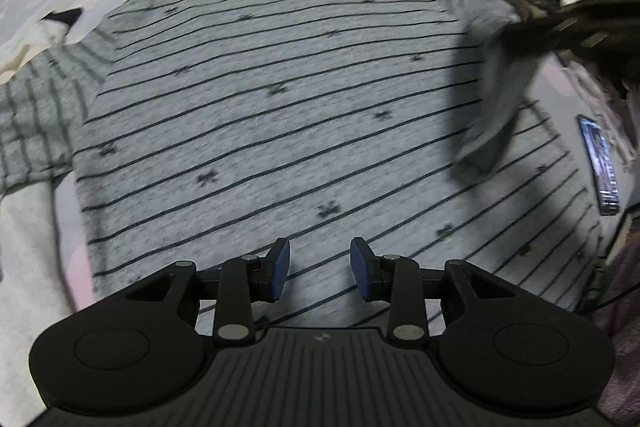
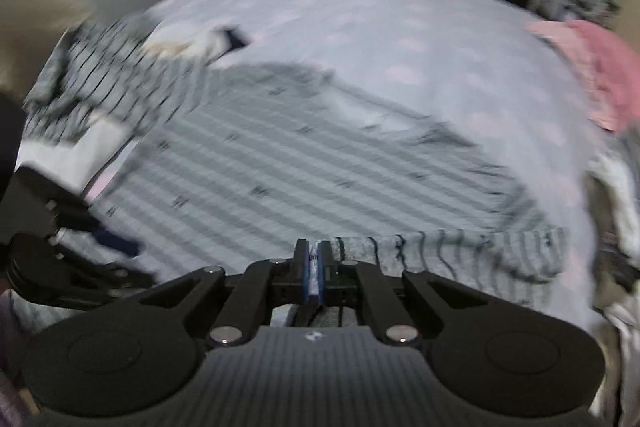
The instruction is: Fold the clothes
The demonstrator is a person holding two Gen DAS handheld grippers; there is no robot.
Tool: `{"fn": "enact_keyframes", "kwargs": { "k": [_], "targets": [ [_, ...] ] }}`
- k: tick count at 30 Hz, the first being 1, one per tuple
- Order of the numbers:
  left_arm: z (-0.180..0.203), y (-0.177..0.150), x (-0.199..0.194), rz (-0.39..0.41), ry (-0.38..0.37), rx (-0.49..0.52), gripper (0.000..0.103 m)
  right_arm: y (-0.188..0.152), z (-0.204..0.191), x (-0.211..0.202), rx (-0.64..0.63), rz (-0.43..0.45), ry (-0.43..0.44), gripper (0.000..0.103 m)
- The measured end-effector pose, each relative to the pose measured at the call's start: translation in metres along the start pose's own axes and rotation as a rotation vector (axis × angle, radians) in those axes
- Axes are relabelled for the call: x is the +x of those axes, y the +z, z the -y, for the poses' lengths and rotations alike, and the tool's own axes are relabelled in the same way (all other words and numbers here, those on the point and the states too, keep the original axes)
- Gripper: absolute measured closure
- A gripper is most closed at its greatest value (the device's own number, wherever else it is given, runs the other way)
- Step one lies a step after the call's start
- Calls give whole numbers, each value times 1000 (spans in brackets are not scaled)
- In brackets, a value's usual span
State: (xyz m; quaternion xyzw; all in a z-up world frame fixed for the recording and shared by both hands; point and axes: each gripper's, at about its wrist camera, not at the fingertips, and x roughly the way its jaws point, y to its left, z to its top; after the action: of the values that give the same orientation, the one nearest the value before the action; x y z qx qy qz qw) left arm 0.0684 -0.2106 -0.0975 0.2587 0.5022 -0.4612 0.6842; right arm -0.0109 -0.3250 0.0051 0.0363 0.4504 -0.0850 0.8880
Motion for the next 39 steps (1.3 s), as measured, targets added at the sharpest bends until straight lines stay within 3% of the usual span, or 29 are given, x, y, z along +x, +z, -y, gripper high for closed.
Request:
{"fn": "enact_keyframes", "kwargs": {
  "k": [3, 6, 10, 14, 20, 24, 25, 27, 30, 33, 39],
  "targets": [
    [8, 1, 0, 15, -33, 23, 71, 0, -16, 24, -34, -50, 15, 98],
    [15, 0, 1, 35, -50, 44, 62, 2, -17, 35, -16, -64, 21, 93],
    [24, 2, 3, 61, -79, 58, 58, 8, -8, 31, 31, -38, 33, 81],
    [20, 14, 13, 52, -122, -15, 58, 8, 9, 21, 69, -4, 30, 66],
    [12, 38, 40, 53, -134, -152, 58, -10, 47, 20, 157, -54, -119, 58],
    [22, 54, 64, 33, -112, -164, 59, -27, 82, 15, 228, -69, -222, 58],
    [25, 57, 70, 27, -111, -157, 60, -31, 92, 12, 257, -68, -231, 58],
    [29, 60, 75, 25, -100, -151, 81, -40, 112, 8, 314, -66, -250, 56],
    [32, 63, 74, 32, -76, -152, 100, -54, 141, 5, 392, -77, -289, 52],
    [32, 68, 63, 59, -69, -154, 101, -68, 165, 10, 449, -103, -314, 52],
    [19, 107, -13, 215, -77, -138, 101, -89, 208, 23, 536, -150, -371, 52]
  ]
}}
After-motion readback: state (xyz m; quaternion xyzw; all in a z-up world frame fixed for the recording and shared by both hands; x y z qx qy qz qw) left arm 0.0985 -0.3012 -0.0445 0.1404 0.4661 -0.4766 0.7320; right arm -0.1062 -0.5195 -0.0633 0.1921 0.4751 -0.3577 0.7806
